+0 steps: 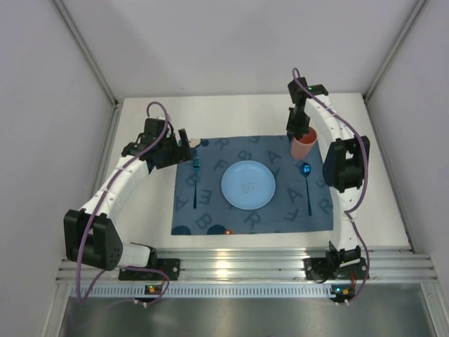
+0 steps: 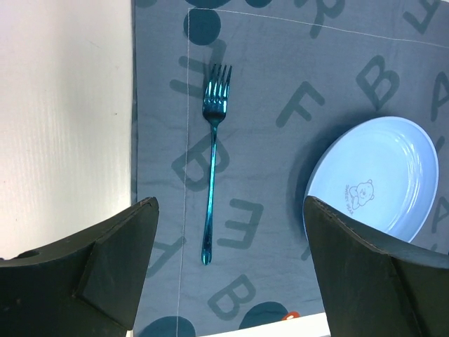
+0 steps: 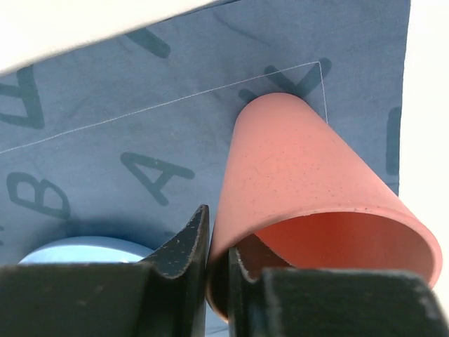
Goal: Set the dinner table for one person
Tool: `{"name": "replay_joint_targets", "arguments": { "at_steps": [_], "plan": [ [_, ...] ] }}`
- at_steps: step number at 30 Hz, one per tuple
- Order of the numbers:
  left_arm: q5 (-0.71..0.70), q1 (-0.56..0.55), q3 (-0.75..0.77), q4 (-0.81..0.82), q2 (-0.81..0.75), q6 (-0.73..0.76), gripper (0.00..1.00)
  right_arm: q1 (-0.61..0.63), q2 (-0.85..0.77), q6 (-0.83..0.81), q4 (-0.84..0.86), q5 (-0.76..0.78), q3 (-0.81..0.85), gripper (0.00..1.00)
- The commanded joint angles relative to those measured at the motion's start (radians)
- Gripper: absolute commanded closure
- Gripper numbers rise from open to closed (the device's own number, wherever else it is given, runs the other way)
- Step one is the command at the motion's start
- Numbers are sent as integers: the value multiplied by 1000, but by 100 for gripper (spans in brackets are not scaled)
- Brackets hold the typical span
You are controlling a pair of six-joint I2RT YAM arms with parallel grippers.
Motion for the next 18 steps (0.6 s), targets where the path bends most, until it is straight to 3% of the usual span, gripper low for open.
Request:
{"name": "replay_joint_targets", "arguments": {
  "at_steps": [1,2,3,6,15,18],
  "plan": [
    [-24,5,32,8,-35,15,11,14,13,21,56,-48,39,86],
    [-25,5,32,6,-33,14,11,14,6,19,50,-48,42,78],
    [-24,5,32,9,-32,12,11,14,-5,19,47,-53,45,60],
    [-22,5,37,8,-27,9,11,15,-27,15,26,-51,51,34],
    [-10,5,38,-23,-45,15,10,14,-198,-65,-108,66,234,27],
    [7,5,20,-15,-53,8,10,14,-333,-88,-134,128,182,24]
  ]
}}
